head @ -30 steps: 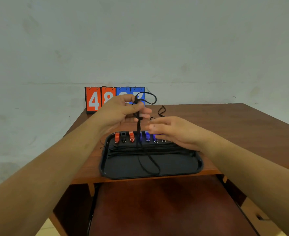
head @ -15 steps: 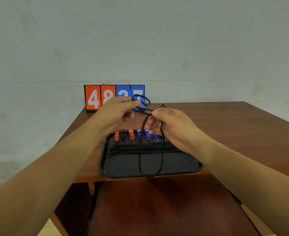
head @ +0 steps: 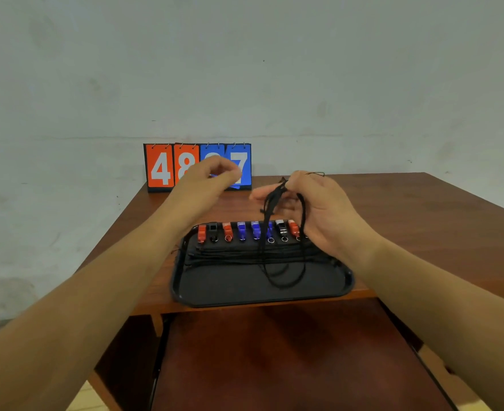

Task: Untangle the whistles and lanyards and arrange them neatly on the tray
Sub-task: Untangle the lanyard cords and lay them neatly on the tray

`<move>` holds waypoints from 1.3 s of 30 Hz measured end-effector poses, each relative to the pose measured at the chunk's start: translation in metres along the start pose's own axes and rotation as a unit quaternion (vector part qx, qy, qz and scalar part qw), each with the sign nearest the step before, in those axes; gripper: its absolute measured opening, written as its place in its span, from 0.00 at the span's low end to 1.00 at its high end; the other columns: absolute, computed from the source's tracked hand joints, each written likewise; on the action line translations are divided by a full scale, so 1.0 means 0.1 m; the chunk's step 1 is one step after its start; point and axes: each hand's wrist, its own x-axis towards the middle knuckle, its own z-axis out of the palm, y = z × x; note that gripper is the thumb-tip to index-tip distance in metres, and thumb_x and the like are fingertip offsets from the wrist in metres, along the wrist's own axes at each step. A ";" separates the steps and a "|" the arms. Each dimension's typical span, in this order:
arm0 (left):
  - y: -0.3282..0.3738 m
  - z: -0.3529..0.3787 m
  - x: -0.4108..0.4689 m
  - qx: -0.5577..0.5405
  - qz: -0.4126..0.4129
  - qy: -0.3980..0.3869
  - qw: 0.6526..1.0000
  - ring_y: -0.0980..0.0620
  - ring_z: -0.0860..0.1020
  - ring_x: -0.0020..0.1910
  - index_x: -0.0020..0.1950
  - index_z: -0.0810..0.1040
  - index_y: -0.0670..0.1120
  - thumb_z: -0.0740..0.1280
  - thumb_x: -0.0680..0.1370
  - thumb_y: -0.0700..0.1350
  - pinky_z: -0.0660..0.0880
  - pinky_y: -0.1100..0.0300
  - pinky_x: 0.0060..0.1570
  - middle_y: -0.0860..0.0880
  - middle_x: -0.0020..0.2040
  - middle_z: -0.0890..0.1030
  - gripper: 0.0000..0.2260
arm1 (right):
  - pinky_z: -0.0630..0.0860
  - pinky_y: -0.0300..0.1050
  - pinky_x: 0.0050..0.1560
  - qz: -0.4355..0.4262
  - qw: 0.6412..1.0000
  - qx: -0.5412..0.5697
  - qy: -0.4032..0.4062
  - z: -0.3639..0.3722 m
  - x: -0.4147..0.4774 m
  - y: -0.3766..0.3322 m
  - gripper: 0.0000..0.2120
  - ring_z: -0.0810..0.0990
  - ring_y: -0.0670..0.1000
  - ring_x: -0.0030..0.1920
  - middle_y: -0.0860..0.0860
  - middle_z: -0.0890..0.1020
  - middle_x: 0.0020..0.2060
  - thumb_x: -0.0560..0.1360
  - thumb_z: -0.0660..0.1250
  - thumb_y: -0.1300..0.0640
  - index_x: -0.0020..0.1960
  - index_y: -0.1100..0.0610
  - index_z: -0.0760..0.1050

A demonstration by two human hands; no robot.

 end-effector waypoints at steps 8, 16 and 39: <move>0.23 0.06 -0.17 -0.056 0.085 -0.149 0.984 0.49 0.82 0.49 0.51 0.83 0.52 0.70 0.77 0.52 0.77 0.55 0.56 0.52 0.47 0.85 0.07 | 0.56 0.42 0.24 0.054 0.990 -0.113 -0.062 0.08 -0.05 0.10 0.03 0.61 0.49 0.21 0.53 0.70 0.27 0.81 0.61 0.64 0.48 0.61 0.72; 0.04 0.03 -0.13 0.002 0.099 -0.109 0.989 0.57 0.81 0.39 0.46 0.83 0.51 0.70 0.77 0.48 0.75 0.64 0.48 0.53 0.37 0.84 0.03 | 0.57 0.39 0.24 0.069 0.989 -0.124 -0.031 -0.04 -0.03 0.16 0.10 0.61 0.48 0.20 0.54 0.73 0.28 0.79 0.67 0.62 0.41 0.59 0.68; -0.76 -0.20 -0.27 -0.304 -0.194 -0.055 0.931 0.53 0.67 0.29 0.51 0.71 0.41 0.53 0.83 0.35 0.65 0.60 0.32 0.47 0.33 0.72 0.08 | 0.69 0.48 0.38 0.164 0.917 -0.354 -0.087 -1.17 -0.39 0.37 0.14 0.76 0.52 0.32 0.56 0.78 0.30 0.80 0.65 0.50 0.41 0.58 0.77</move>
